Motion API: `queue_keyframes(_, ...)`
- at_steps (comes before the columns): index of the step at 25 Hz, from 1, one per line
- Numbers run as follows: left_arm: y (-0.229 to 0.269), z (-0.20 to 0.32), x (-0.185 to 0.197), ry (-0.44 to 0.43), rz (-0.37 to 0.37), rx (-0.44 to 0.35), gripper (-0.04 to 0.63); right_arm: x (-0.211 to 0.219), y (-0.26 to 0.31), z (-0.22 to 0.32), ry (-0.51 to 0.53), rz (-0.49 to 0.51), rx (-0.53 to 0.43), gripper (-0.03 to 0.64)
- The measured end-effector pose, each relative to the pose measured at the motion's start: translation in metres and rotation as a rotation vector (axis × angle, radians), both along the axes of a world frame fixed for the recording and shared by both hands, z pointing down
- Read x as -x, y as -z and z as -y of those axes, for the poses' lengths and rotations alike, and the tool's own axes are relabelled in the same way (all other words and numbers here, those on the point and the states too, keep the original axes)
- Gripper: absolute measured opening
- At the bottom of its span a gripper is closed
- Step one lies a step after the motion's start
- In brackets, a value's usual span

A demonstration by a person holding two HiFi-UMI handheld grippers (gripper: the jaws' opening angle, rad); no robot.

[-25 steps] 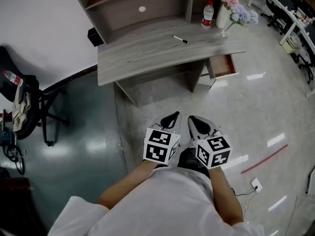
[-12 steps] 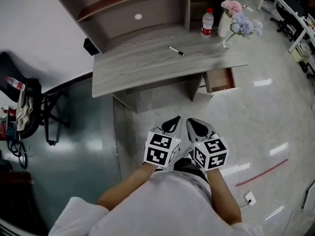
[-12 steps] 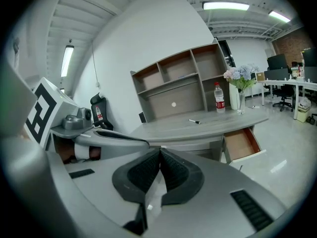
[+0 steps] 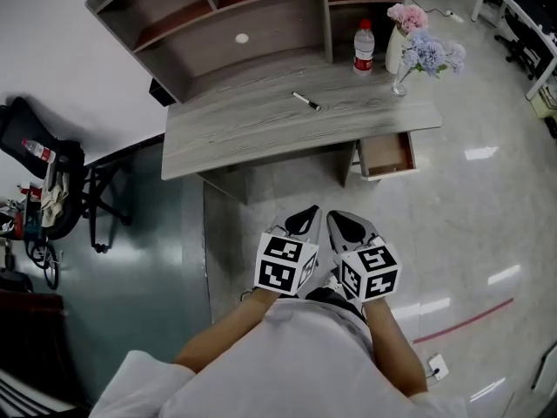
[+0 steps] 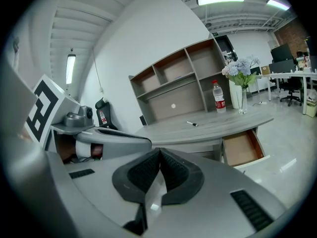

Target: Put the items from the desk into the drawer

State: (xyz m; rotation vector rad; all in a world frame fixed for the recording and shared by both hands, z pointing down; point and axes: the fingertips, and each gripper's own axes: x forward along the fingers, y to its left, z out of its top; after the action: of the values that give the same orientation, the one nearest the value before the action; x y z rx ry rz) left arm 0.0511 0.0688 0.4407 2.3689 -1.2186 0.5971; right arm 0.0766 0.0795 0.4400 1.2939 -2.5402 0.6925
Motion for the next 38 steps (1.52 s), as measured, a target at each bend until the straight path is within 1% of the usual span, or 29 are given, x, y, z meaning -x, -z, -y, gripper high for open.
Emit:
queue_keyframes(5,-0.001,0.011,-0.012,0.004,0.006,0.009,0.003,-0.015,0.001,0.011,0.001,0.003,0.006,0.002)
queue_keyframes(12,-0.010,0.033,-0.016,0.004,-0.010,0.035,0.003,-0.022,-0.008,0.033,-0.004,-0.013,0.036,0.002)
queue_keyframes(17,-0.021,0.067,-0.022,-0.024,-0.038,0.060,0.003,-0.025,-0.017,0.060,-0.028,-0.039,0.054,0.002)
queue_keyframes(20,-0.023,0.095,-0.026,-0.053,-0.049,0.056,0.003,-0.029,-0.023,0.085,-0.049,-0.057,0.067,0.002)
queue_keyframes(28,-0.033,0.165,-0.013,-0.107,-0.060,0.082,0.003,-0.013,-0.031,0.147,-0.059,-0.121,0.101,0.002)
queue_keyframes(38,-0.039,0.231,0.012,-0.137,-0.101,0.092,0.003,0.008,-0.038,0.222,-0.081,-0.226,0.102,0.002)
